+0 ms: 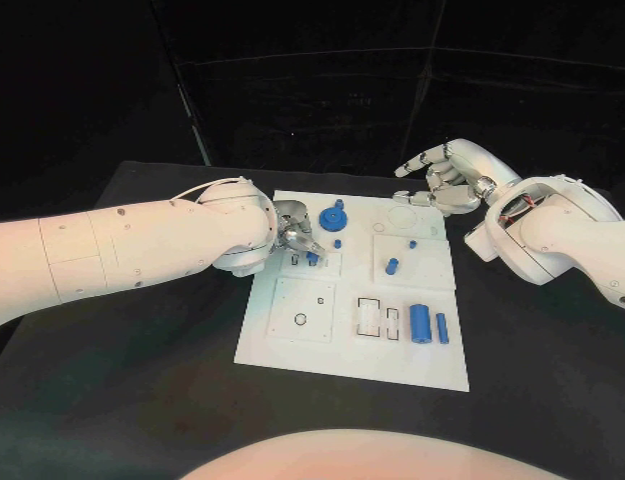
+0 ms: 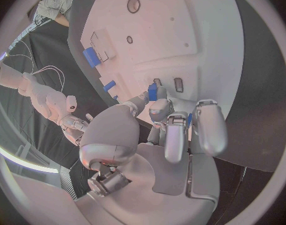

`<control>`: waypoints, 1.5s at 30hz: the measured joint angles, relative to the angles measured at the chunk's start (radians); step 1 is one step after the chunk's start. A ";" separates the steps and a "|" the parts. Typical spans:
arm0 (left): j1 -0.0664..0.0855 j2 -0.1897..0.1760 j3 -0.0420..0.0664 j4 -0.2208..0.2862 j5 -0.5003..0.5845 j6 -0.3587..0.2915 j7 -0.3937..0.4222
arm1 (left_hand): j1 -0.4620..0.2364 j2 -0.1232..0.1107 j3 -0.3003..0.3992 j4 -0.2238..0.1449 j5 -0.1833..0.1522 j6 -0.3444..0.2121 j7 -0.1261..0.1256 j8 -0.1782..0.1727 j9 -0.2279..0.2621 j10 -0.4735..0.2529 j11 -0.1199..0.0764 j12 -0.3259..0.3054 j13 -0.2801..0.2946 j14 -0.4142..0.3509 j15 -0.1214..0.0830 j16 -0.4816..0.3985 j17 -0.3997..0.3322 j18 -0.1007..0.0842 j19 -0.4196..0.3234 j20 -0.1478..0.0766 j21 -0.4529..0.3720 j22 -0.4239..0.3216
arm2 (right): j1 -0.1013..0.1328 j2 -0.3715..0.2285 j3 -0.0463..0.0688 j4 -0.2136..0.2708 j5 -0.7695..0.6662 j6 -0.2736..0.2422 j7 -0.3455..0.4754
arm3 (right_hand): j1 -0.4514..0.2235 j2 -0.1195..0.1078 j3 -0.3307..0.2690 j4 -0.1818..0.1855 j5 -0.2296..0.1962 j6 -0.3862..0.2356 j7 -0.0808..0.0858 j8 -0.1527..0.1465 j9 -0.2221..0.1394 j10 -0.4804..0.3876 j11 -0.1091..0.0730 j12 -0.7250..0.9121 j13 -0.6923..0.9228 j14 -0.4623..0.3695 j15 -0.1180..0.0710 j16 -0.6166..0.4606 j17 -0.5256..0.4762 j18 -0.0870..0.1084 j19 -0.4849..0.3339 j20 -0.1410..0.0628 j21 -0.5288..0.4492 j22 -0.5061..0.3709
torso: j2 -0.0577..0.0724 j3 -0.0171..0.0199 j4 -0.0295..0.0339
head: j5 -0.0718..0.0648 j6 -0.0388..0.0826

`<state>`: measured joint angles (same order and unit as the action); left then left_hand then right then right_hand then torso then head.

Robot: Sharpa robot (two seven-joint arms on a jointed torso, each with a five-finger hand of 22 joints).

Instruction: Assemble the parts on the task board

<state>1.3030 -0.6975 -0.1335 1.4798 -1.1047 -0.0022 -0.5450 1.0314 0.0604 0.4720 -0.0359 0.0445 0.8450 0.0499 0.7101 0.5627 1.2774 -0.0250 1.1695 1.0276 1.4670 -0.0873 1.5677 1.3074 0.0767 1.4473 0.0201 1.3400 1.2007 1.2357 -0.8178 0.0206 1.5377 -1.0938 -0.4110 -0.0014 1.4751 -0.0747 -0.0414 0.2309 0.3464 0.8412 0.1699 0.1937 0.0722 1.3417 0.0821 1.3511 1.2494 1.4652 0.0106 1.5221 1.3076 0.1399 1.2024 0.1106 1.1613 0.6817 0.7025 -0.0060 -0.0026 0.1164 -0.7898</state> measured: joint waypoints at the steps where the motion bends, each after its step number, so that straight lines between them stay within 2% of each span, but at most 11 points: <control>1: 0.000 0.000 0.000 0.000 -0.001 0.001 -0.001 | 0.000 0.000 0.000 0.000 0.000 0.000 0.000 0.000 0.000 0.000 0.000 0.000 0.000 0.000 0.000 0.000 0.000 0.000 0.000 0.000 0.000 0.000 | 0.000 0.000 0.000 0.000 0.000 0.000 0.000 | 0.000 0.000 0.000 0.000 0.000 0.000 0.000 0.000 0.000 0.000 0.000 0.000 0.000 0.000 0.000 0.000 0.000 0.000 0.000 0.000 0.000 0.000 | 0.000 -0.0001 0.0000 | 0.000 0.000; 19: 0.001 0.006 0.001 -0.013 -0.008 0.028 -0.012 | 0.005 -0.004 0.000 0.000 -0.001 0.000 0.001 0.003 0.000 0.000 0.000 0.000 0.000 0.000 0.000 0.000 0.000 0.000 0.000 0.000 0.000 0.000 | 0.000 0.003 0.000 -0.002 0.000 0.004 0.000 | -0.004 0.004 0.000 0.000 0.000 0.000 0.000 0.000 0.000 0.000 0.000 0.000 0.000 0.000 0.000 0.000 0.000 0.000 0.000 0.000 0.000 0.000 | 0.000 -0.0005 0.0001 | 0.005 -0.003; 45: 0.002 0.016 0.002 -0.022 -0.012 0.065 -0.014 | 0.006 -0.002 0.003 0.003 -0.001 0.001 -0.002 0.003 0.002 0.000 0.000 0.000 0.000 0.000 0.000 0.000 0.000 0.000 0.000 0.000 0.000 0.002 | 0.000 0.005 0.000 -0.006 0.000 0.013 0.001 | -0.004 0.004 0.000 0.000 0.000 0.000 0.000 0.000 -0.001 0.000 0.000 0.000 0.002 0.000 0.000 0.000 0.000 0.000 0.000 0.000 0.000 -0.003 | 0.000 0.0002 0.0002 | 0.004 -0.009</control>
<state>1.3048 -0.6814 -0.1317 1.4577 -1.1164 0.0632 -0.5591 1.0370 0.0580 0.4750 -0.0331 0.0432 0.8462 0.0476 0.7136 0.5645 1.2773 -0.0246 1.1694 1.0279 1.4670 -0.0873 1.5677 1.3074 0.0767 1.4473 0.0202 1.3401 1.2027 1.2353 -0.8130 0.0205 1.5314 -1.0935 -0.3975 -0.0007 1.4710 -0.0706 -0.0414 0.2309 0.3464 0.8412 0.1699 0.1936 0.0714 1.3417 0.0821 1.3511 1.2514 1.4652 0.0106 1.5221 1.3074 0.1400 1.2024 0.1106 1.1614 0.6791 0.7023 -0.0058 -0.0024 0.1200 -0.7983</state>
